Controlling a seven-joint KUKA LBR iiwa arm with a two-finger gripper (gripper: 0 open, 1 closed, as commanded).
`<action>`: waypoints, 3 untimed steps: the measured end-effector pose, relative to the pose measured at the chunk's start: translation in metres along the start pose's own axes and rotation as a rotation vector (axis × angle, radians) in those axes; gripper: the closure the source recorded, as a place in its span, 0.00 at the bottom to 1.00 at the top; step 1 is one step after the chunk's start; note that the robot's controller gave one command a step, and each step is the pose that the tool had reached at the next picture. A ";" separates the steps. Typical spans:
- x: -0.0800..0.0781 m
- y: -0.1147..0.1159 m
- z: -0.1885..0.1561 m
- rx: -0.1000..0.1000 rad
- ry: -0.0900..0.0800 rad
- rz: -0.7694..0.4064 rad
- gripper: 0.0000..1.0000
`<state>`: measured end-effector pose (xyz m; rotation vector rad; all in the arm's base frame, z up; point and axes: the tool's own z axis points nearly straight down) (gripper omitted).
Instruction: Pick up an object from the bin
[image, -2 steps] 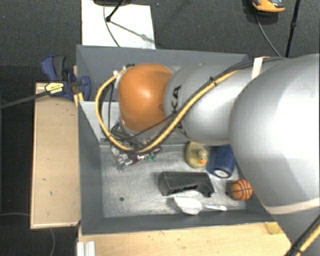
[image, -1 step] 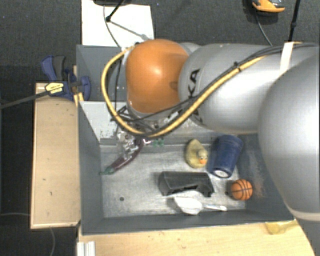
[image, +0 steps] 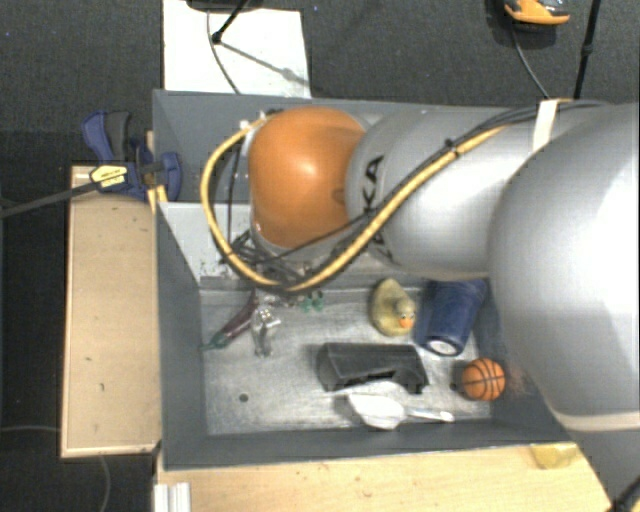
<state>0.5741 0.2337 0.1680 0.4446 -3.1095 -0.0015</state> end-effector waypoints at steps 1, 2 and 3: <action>-0.001 0.000 -0.002 0.000 -0.003 0.001 0.00; -0.007 -0.023 0.096 0.000 -0.004 -0.079 1.00; -0.007 -0.023 0.096 0.000 -0.004 -0.078 1.00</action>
Offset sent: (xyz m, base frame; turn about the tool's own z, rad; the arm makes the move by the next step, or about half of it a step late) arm 0.0126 -0.0201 -0.0966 -0.0813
